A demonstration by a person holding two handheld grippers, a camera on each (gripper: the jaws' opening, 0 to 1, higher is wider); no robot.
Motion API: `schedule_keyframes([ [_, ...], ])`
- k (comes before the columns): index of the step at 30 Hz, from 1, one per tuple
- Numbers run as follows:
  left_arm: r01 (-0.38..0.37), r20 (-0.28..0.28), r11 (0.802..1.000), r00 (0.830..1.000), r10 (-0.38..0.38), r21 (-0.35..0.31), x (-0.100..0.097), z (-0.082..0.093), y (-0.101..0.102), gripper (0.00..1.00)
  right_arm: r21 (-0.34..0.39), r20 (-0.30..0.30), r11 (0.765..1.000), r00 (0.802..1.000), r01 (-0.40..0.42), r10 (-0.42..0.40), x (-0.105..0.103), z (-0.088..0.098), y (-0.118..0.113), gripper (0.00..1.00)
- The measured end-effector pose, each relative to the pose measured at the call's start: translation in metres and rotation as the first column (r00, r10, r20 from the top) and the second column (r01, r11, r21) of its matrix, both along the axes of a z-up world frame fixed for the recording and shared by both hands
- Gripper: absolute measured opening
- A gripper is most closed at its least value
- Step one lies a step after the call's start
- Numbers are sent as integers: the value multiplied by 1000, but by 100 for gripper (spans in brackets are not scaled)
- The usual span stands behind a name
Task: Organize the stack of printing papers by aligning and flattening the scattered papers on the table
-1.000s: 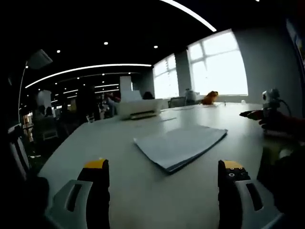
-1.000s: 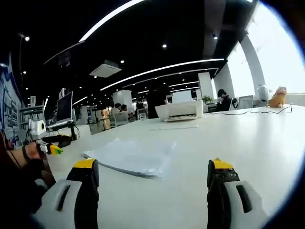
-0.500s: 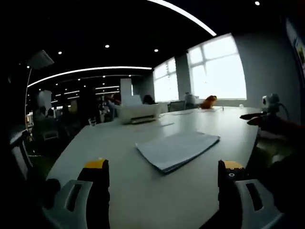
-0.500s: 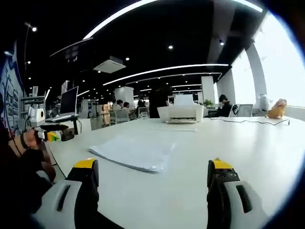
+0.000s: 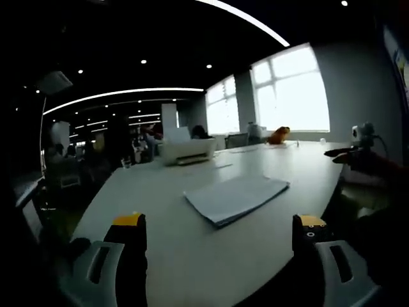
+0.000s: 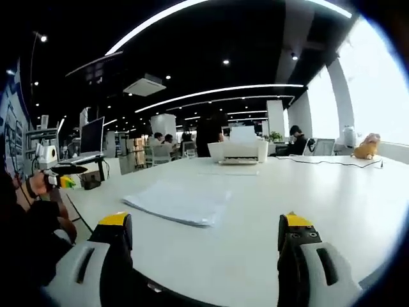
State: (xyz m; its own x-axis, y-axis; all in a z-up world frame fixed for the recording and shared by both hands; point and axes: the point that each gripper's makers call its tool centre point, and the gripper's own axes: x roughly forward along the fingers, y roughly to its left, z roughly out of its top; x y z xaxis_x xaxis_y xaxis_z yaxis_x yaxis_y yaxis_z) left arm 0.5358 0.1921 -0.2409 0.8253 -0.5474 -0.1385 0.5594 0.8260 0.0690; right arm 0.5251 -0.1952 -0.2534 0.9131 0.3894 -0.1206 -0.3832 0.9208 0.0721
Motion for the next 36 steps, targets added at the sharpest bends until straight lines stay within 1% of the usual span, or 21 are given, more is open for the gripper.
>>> schedule_keyframes([
  [5, 11, 1, 1000, 1000, -11, 11, -7, 4, 1, 97, -18, 13, 1000, 1000, 7, -6, -4, 5, -4, 90],
  [9, 13, -4, 1000, 1000, -13, 11, -8, 5, 2, 97, -15, 9, 1000, 1000, 7, -7, -4, 6, -6, 90],
  [17, 15, -8, 1000, 1000, -14, 19, -12, 7, 3, 97, -57, 11, 998, 1000, 18, -18, -7, 5, -8, 90],
  [25, 21, -22, 999, 1000, -21, 31, -15, 2, 1, 97, -52, 9, 999, 1000, 17, -17, -9, 4, -6, 90],
  [32, 17, -12, 999, 1000, -16, 28, -17, 6, 2, 97, -59, 19, 998, 999, 27, -26, -11, 7, -8, 90],
  [36, 17, -14, 999, 1000, -17, 32, -18, 6, 2, 97, -61, 15, 998, 999, 31, -30, -12, 6, -9, 90],
])
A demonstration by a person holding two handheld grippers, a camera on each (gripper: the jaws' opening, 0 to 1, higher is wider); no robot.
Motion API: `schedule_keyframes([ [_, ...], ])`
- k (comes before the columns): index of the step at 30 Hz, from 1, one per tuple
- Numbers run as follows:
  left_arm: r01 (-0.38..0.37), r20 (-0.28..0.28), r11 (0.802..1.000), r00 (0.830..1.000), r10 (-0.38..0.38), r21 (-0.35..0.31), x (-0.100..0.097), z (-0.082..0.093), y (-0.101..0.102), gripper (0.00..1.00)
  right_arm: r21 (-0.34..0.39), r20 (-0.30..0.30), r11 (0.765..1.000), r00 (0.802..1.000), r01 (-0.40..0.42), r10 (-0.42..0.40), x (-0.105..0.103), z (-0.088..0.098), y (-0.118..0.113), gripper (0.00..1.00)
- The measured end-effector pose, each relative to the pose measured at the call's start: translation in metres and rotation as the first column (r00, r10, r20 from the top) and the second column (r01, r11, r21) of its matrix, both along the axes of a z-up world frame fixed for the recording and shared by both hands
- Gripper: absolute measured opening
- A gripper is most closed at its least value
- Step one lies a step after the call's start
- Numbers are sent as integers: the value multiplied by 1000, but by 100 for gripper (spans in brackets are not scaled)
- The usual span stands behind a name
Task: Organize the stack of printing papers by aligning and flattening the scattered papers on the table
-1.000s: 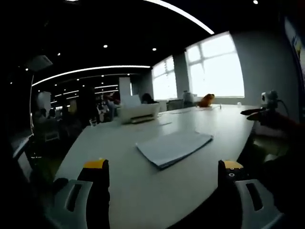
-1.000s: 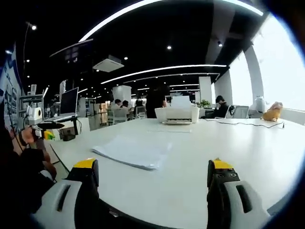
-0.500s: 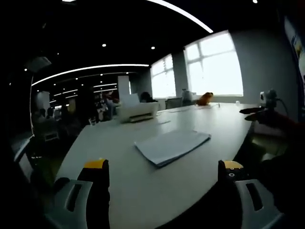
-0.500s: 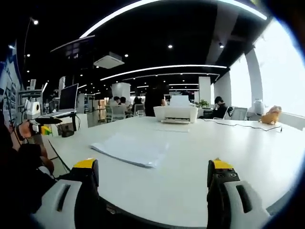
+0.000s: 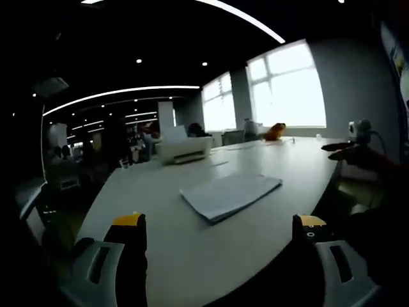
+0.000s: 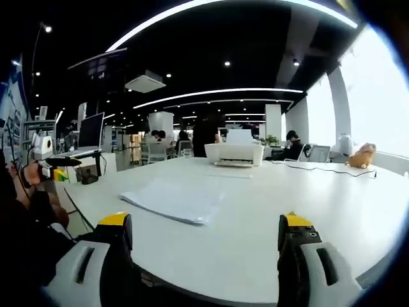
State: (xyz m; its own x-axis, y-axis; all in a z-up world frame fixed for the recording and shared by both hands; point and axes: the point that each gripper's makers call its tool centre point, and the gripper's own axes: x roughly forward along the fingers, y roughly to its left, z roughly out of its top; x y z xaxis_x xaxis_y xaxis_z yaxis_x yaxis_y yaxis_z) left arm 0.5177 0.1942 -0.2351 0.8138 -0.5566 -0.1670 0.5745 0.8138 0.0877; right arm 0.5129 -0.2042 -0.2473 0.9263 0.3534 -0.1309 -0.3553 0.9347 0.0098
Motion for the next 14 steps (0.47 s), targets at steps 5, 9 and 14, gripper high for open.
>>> schedule_keyframes([
  [5, -4, 3, 1000, 1000, 4, 21, -1, -1, 0, 97, -13, 3, 1000, 1000, 8, -8, -1, 0, -2, 90],
  [9, -8, 5, 999, 1000, 8, 33, -1, -1, 0, 97, -37, -2, 999, 1000, 12, -12, -1, -3, -2, 90],
  [14, -3, 3, 999, 1000, 3, 34, -2, -2, -2, 97, -48, -1, 999, 1000, 12, -12, -1, -4, -2, 90],
])
